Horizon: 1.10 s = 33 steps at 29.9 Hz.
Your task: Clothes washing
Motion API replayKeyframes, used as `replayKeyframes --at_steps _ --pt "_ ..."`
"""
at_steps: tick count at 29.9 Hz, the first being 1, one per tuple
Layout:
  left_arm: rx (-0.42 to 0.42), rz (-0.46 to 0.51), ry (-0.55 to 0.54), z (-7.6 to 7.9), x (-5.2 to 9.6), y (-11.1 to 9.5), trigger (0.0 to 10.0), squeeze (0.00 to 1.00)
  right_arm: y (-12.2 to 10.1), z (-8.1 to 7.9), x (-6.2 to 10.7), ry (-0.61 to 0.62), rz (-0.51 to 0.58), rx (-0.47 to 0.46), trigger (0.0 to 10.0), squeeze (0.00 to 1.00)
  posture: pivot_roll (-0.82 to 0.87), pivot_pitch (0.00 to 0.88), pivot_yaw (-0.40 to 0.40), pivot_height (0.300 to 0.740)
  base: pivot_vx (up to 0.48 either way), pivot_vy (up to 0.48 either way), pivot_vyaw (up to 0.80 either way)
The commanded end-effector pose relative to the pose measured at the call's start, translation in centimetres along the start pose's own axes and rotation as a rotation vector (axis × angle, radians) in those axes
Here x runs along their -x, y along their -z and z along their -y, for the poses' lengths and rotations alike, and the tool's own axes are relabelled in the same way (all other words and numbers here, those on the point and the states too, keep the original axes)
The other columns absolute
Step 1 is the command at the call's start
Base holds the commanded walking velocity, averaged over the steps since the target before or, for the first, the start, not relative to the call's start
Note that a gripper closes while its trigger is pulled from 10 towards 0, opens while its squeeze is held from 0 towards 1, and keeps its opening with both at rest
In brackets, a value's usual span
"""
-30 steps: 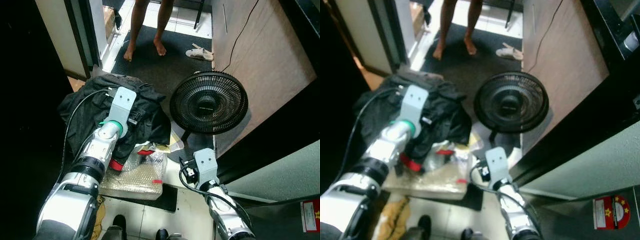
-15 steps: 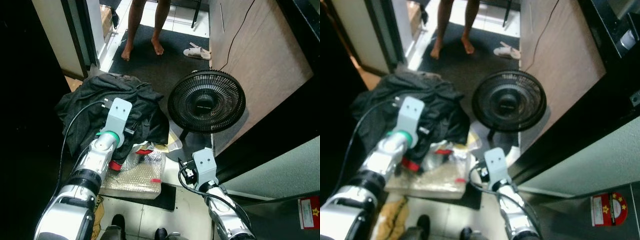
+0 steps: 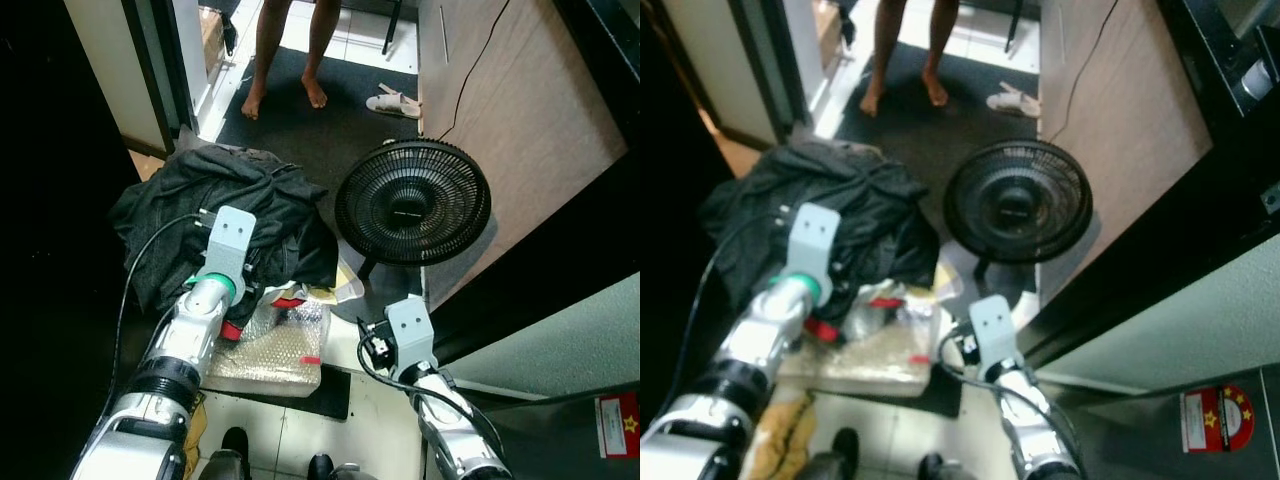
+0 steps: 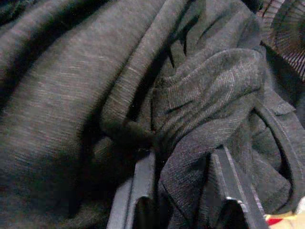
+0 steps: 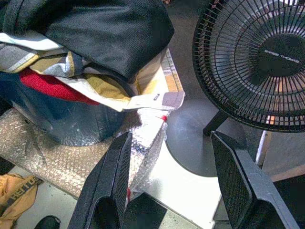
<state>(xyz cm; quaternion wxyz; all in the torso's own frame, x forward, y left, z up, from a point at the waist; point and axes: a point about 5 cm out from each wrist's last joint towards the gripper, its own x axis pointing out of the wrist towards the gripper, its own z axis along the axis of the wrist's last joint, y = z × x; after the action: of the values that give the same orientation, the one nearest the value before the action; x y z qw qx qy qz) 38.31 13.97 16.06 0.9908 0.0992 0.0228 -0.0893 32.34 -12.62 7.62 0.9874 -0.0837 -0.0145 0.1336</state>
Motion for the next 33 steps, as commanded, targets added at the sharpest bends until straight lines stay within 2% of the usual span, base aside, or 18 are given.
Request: replayKeyframes --at_steps 1,9,11,13,17,18,19,21,22,23,24,26,27,28,29,31,32,33 --pt "0.029 -0.067 0.023 0.6 0.6 1.8 0.0 0.00 1.2 0.3 0.8 0.012 -0.050 -0.008 10.0 0.00 0.05 0.381 -0.069 0.740 0.000 0.000 0.00" --pt "0.100 0.016 0.078 2.3 2.6 0.0 0.0 0.00 1.1 0.4 0.7 0.018 -0.046 -0.009 10.0 0.00 0.06 0.359 -0.057 0.740 0.000 0.000 0.00" --pt "0.100 0.016 0.078 2.3 2.6 0.0 0.0 0.00 1.1 0.4 0.7 0.018 -0.046 -0.009 10.0 0.00 0.06 0.359 -0.057 0.740 0.000 0.000 0.00" --pt "0.142 0.058 0.107 3.2 3.7 -1.4 0.0 0.00 0.9 0.3 0.5 0.021 -0.041 -0.011 10.0 0.00 0.06 0.339 -0.047 0.740 0.000 0.000 0.00" --pt "0.179 0.088 0.118 3.6 4.3 -2.4 0.0 0.00 0.9 0.3 0.4 0.023 -0.038 -0.013 10.0 0.00 0.07 0.319 -0.038 0.740 0.000 0.000 0.00" --pt "0.203 0.129 0.138 4.2 5.1 -3.6 10.0 0.00 0.8 0.2 0.3 0.026 -0.034 -0.017 10.0 0.00 0.08 0.301 -0.033 0.740 0.000 0.000 0.00" --pt "0.211 0.182 0.162 4.8 6.1 -5.0 10.0 0.00 0.7 0.1 0.2 0.029 -0.029 -0.021 10.0 0.00 0.08 0.291 -0.030 0.740 0.000 0.000 0.00" --pt "0.211 0.182 0.162 4.8 6.1 -5.0 10.0 0.00 0.7 0.1 0.2 0.029 -0.029 -0.021 10.0 0.00 0.08 0.291 -0.030 0.740 0.000 0.000 0.00" --pt "0.166 0.250 0.182 5.2 7.1 -6.4 10.0 0.00 0.5 0.0 0.1 0.031 -0.023 -0.028 10.0 0.00 0.09 0.255 -0.023 0.740 0.000 0.000 0.00" --pt "0.166 0.250 0.182 5.2 7.1 -6.4 10.0 0.00 0.5 0.0 0.1 0.031 -0.023 -0.028 10.0 0.00 0.09 0.255 -0.023 0.740 0.000 0.000 0.00" --pt "0.030 0.336 0.204 5.6 8.1 -7.7 10.0 0.00 0.3 -0.2 -0.2 0.032 -0.012 -0.036 10.0 0.00 0.10 0.211 -0.018 0.740 0.000 0.000 0.00" --pt "0.030 0.336 0.204 5.6 8.1 -7.7 10.0 0.00 0.3 -0.2 -0.2 0.032 -0.012 -0.036 10.0 0.00 0.10 0.211 -0.018 0.740 0.000 0.000 0.00" --pt "-0.088 0.402 0.220 5.9 8.9 -8.7 10.0 0.00 0.0 -0.4 -0.4 0.032 0.000 -0.042 10.0 0.00 0.11 0.195 -0.018 0.740 0.000 0.000 0.00" --pt "-0.088 0.402 0.220 5.9 8.9 -8.7 10.0 0.00 0.0 -0.4 -0.4 0.032 0.000 -0.042 10.0 0.00 0.11 0.195 -0.018 0.740 0.000 0.000 0.00" --pt "-0.178 0.458 0.223 5.7 9.6 -9.6 10.0 0.00 -0.6 -0.5 -0.8 0.033 0.026 -0.049 10.0 0.00 0.11 0.141 -0.018 0.740 0.000 0.000 0.00" --pt "-0.178 0.458 0.223 5.7 9.6 -9.6 10.0 0.00 -0.6 -0.5 -0.8 0.033 0.026 -0.049 10.0 0.00 0.11 0.141 -0.018 0.740 0.000 0.000 0.00" --pt "-0.206 0.502 0.222 5.3 10.2 -10.7 10.0 0.00 -1.2 -0.5 -1.1 0.036 0.048 -0.055 10.0 0.00 0.11 0.102 -0.018 0.740 0.000 0.000 0.00" --pt "-0.179 0.534 0.220 5.1 10.5 -11.6 10.0 0.00 -1.7 -0.3 -1.4 0.040 0.064 -0.058 10.0 0.00 0.11 0.072 -0.018 0.740 0.000 0.000 0.00"
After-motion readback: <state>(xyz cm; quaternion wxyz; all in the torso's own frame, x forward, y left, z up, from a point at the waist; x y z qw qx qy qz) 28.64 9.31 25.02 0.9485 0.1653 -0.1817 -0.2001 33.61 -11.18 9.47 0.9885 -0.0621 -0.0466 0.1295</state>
